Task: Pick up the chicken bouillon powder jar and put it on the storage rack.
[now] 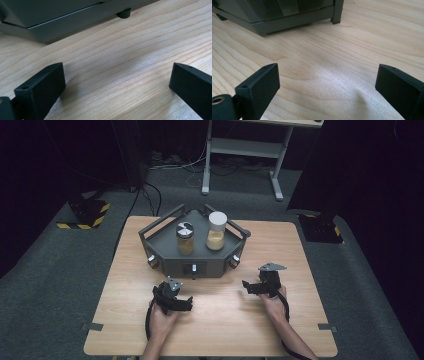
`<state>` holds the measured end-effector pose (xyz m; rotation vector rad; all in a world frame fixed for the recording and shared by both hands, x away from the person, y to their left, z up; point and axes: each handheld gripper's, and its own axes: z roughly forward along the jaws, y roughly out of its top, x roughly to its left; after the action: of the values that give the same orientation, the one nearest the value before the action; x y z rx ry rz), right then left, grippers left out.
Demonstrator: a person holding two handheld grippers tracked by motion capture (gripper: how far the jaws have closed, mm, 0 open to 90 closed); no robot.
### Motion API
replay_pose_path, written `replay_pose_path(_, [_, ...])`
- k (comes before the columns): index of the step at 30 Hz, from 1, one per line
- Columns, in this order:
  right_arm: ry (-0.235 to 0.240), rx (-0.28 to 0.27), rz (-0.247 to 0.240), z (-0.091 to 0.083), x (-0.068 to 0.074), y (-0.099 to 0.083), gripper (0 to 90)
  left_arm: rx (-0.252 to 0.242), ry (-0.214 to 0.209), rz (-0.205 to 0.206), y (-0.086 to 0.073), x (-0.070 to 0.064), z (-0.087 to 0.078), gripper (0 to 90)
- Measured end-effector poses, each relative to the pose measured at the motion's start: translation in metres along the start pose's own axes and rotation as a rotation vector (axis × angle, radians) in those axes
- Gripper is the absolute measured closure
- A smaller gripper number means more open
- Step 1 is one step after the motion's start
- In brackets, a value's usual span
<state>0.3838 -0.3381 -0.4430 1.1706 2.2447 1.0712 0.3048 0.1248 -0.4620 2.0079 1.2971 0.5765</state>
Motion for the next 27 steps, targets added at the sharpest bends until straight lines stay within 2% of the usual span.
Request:
replay_pose_path(10, [-0.014,0.051,-0.007,0.01,0.003,-0.002,4.5,0.001,0.001,0.0,0.0,0.0,0.0,0.4])
replay_pose_path(15, [-0.021,0.051,-0.009,0.01,0.006,-0.005,3.5,-0.001,0.001,-0.002,0.0,0.0,0.0,0.4])
replay_pose_path(19, [-0.03,0.06,-0.033,0.011,0.009,-0.004,2.2,0.0,0.0,-0.001,0.0,0.0,0.0,0.3])
replay_pose_path(27, [-0.032,0.06,-0.029,0.011,0.01,-0.004,2.2,-0.001,0.001,-0.002,0.0,0.0,0.0,0.3])
